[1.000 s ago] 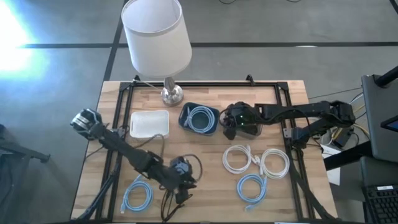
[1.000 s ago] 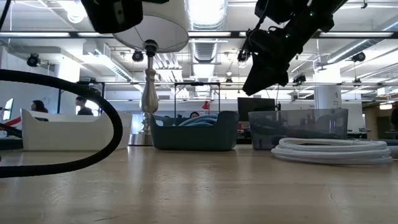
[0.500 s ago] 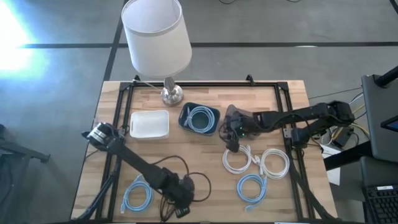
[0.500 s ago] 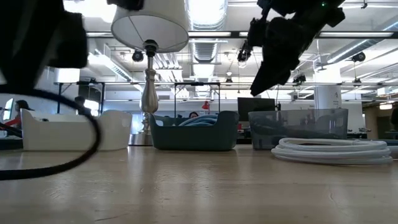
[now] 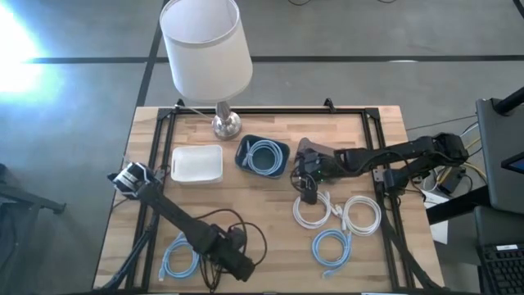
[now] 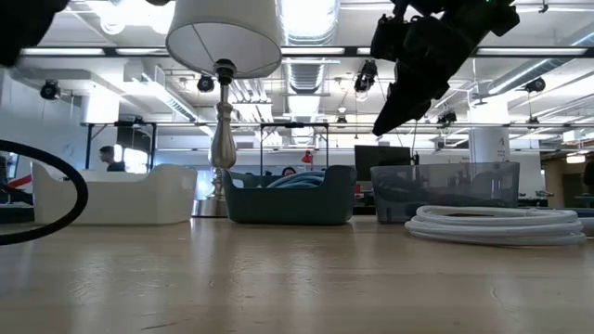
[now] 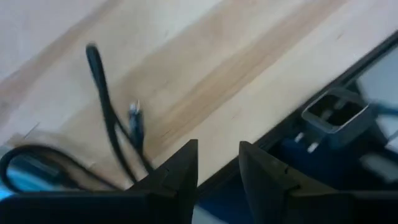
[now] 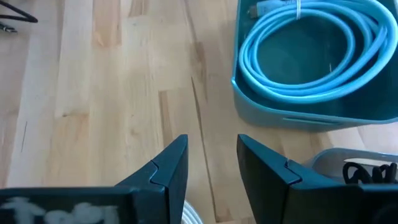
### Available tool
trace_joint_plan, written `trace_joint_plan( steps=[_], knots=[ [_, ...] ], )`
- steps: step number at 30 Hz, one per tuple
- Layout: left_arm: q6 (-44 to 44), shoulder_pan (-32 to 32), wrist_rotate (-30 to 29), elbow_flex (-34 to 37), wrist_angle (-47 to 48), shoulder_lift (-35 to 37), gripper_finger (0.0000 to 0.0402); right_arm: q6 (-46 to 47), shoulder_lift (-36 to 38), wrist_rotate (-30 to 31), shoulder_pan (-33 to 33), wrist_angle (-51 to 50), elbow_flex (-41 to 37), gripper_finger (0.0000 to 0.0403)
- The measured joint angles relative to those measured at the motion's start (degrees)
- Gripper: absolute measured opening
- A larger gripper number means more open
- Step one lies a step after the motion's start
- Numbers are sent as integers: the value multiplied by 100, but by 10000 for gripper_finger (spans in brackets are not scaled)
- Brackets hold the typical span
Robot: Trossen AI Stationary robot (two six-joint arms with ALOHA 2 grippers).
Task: Pick & Place USB Port
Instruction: Put the black charger cable into the black bin
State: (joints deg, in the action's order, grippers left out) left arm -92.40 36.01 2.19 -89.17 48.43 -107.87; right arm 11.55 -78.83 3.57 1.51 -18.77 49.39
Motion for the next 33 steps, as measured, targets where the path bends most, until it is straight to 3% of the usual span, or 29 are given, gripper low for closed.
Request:
trace_joint_plan(
  steps=[9,17,33],
  knots=[
    [-362,59,18,40,99,2,119,-22,0,-2,-1,-33,0,132],
    [-100,54,136,46,1227,2,119,-15,0,-2,-1,-30,-2,132],
    [-13,48,-32,149,1075,-223,119,169,0,-15,50,-74,-2,132]
  ],
)
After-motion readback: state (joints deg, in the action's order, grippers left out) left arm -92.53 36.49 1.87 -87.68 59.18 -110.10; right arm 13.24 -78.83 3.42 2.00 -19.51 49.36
